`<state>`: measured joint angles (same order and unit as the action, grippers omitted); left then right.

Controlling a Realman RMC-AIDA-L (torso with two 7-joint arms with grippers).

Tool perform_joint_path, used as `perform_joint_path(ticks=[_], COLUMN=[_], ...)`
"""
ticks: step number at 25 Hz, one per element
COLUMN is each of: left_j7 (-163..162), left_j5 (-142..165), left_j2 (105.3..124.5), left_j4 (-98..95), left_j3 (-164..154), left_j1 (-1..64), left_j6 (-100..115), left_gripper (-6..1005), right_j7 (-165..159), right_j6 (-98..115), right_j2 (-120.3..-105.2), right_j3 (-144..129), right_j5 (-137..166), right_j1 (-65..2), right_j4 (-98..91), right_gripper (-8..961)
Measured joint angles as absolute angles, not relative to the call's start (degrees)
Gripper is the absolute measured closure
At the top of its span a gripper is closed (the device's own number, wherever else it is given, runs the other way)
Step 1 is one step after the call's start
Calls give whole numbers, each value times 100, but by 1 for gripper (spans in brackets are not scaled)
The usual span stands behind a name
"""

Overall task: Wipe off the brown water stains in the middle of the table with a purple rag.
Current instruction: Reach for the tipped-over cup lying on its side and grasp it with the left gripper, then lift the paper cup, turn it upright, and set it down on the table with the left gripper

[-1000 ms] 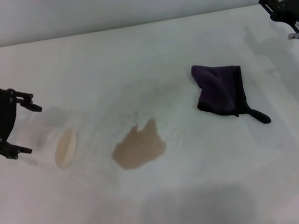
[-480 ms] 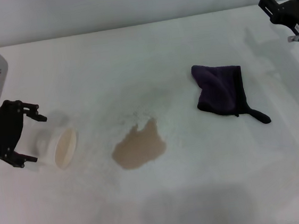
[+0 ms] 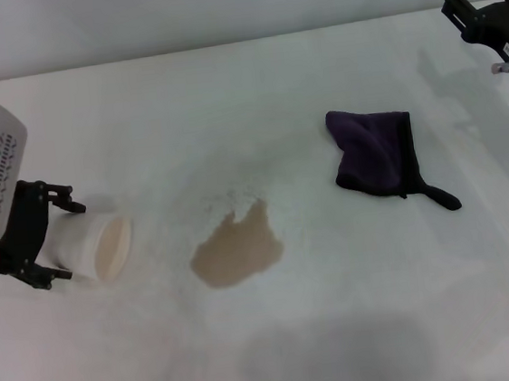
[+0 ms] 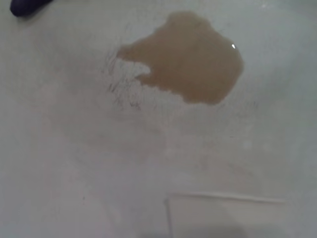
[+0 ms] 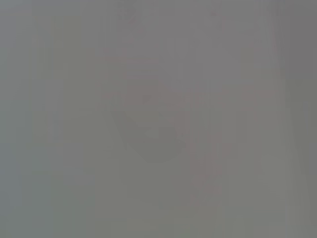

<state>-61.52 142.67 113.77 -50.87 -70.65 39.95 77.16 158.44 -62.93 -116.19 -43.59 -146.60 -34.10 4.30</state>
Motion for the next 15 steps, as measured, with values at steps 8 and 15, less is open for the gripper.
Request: perform_joint_path(ticks=[8,15], left_j7=[-6091,-6082], left_j5=[14213,14195], left_j2=[11455,11537], left_j4=[-4803,-4757], left_j3=[-7059,-7059], left_j1=[4023,4005], left_j6=[7330,7196], left_gripper=[111,112], right_j7=[15801,15801], right_j6=[-6293,-6293], right_j2=[-11619,-11619], right_j3=[-4359,-4359], right_j5=[-14660,-14643], right_j1=[-3407,-3397], right_j4=[431,431], right_gripper=[186,187])
